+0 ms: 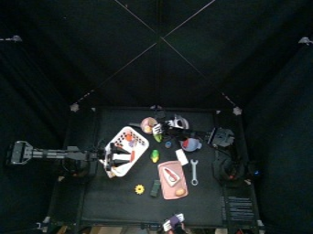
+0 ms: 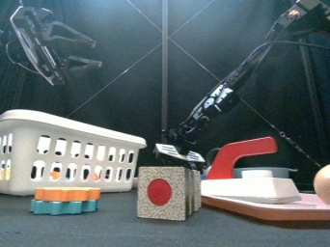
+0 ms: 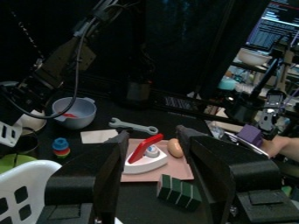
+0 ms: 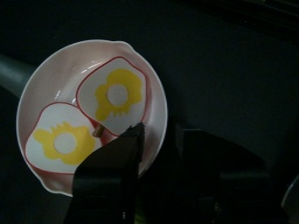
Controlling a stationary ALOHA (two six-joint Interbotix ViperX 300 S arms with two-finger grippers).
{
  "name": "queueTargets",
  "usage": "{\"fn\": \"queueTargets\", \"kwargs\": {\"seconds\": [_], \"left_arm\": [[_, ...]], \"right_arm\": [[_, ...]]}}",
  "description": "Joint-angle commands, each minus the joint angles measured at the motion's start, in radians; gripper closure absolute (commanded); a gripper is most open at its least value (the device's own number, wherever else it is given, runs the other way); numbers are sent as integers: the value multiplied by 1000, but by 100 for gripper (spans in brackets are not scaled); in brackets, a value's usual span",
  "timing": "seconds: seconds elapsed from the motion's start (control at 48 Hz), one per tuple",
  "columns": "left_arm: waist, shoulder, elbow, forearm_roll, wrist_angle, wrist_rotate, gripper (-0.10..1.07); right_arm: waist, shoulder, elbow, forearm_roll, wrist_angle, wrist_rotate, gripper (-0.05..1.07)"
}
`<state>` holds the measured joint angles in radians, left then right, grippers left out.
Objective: Grab pan
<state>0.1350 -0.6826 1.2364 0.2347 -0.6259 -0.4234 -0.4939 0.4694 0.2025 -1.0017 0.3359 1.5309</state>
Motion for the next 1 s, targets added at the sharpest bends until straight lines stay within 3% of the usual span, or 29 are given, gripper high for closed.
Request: {"fn": "queueTargets", "kwargs": {"seconds": [0.0,0.583,0.979], "left_arm": [[2,0,-12,-2,-3,2,12],[2,0,-12,-2,-3,2,12],[2,0,-11,-2,-3,2,12]], "right_arm": [[-5,-20,-20,0,6,-2,38],[-5,-21,-69,25,80,2,74],[-37,-61,-92,83,97,2,77]]}}
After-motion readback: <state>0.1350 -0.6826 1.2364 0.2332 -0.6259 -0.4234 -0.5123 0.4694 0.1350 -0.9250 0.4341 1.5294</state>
